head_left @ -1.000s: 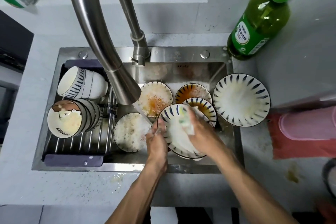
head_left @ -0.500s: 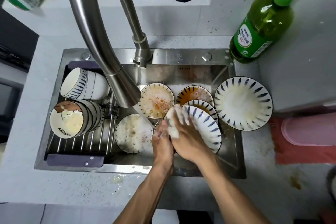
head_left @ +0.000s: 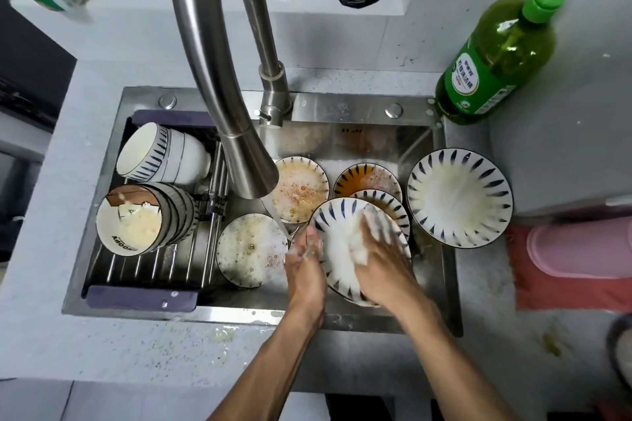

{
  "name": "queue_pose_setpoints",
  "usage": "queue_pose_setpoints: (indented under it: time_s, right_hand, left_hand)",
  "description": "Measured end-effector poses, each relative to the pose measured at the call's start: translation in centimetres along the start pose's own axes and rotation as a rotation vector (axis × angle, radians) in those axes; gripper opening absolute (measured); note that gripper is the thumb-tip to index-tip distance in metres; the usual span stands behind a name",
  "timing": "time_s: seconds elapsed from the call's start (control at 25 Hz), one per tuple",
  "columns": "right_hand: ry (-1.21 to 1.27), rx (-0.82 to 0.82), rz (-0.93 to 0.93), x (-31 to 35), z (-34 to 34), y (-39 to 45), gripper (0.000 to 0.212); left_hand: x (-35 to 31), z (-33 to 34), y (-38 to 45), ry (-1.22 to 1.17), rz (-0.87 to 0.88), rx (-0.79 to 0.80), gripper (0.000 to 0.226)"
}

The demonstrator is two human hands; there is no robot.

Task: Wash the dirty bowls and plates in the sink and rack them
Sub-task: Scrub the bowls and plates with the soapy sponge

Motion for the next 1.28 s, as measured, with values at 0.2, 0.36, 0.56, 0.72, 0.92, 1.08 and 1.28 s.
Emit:
queue_pose_setpoints:
  time_s: [0.2,0.36,0.56,0.72,0.92,1.08,1.28]
  right_hand:
    - [-0.016,0.001,-0.199,2.2,1.2,-0.9,0.081]
    - [0.043,-0.114,-0.161,2.9,0.0,2.0,0.079]
    - [-0.11,-0.327,0.114,-0.3,-0.5,-2.1,0.096]
    - [0.579,-0.48,0.478,-3.2,-1.1,1.0,0.031]
    - [1.528,-0.526,0.703,-3.2,2.2,0.3,0.026]
    - [1.408,-0.421,0.648,-4.6,-1.2,1.1,0.027]
    - [1.461,-0.373,0.615,-3.5,0.3,0.3,0.033]
  left_hand:
    - [-1.9,-1.1,-0.3,-0.036,0.024,0.031,0.032]
    - [-2.4,-0.8,-0.4,-0.046,0.04,0.012,0.021]
    - [-2.4,-1.6,-1.7,0.01,0.13,-0.022,0.037]
    - [-4.1,-2.4,0.2,0.017,0.084,-0.006,0.031]
    - [-2.4,-1.5,-2.8,0.07,0.063,-0.022,0.055]
    - [-4.9,-0.6,-0.5,0.125,0.087,0.119,0.032]
    - [-4.2,-0.3,-1.0,0.088,0.103,0.039,0.041]
Point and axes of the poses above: each hand's wrist, its own y-axis towards the middle knuckle, its own z-axis out of the palm, x = y × z, the point moved 5 cm from there along y, towards the middle knuckle, and after that the axes turned 3 degrees about -z, right-handed, at the moved point
